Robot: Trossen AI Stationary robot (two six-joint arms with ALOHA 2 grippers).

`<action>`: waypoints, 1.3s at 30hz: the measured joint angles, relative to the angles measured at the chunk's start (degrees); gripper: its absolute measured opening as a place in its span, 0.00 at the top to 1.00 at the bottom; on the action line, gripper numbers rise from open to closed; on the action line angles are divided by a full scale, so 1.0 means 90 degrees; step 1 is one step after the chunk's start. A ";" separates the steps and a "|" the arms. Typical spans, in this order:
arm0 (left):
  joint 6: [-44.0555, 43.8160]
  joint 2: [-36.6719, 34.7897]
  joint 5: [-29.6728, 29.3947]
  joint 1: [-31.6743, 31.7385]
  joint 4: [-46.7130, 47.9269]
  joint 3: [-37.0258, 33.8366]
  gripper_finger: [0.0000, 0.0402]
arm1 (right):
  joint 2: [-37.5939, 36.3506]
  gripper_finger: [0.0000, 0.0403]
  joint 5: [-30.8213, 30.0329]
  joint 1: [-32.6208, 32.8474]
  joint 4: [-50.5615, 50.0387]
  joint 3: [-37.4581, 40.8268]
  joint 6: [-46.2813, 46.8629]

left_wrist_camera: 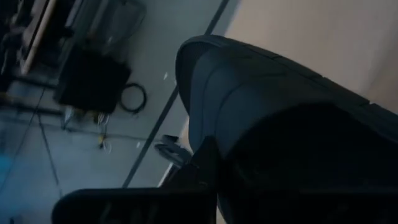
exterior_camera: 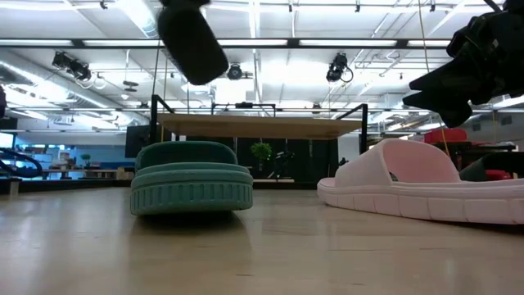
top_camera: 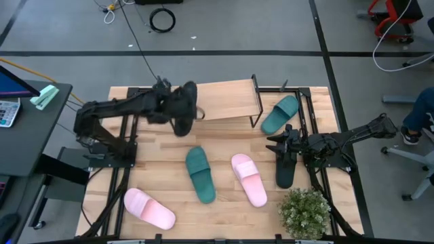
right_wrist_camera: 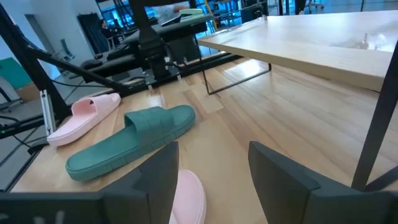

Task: Pick and place slides into the shelf
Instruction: Put the left black slipper on the shelf

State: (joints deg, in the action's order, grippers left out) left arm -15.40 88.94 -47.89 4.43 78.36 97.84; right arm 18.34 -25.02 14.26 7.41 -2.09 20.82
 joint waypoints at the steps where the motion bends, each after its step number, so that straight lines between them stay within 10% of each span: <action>1: 0.0071 0.0083 0.0007 0.0196 -0.0052 0.0002 0.97 | 0.0002 0.50 -0.0002 0.0001 0.0005 0.0000 0.0001; 17: 0.0608 0.1816 -0.0041 0.1514 0.0001 0.0002 0.97 | 0.0047 0.50 0.0002 0.0000 -0.0065 -0.0010 0.0394; 39: 0.0320 0.1837 -0.0664 0.1668 0.0975 0.0000 0.97 | 0.0047 0.50 0.0005 0.0005 -0.0162 -0.0010 0.0384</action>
State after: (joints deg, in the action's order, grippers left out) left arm -12.52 105.47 -53.87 19.44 87.13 97.84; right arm 18.76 -24.97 14.31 5.96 -2.17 24.27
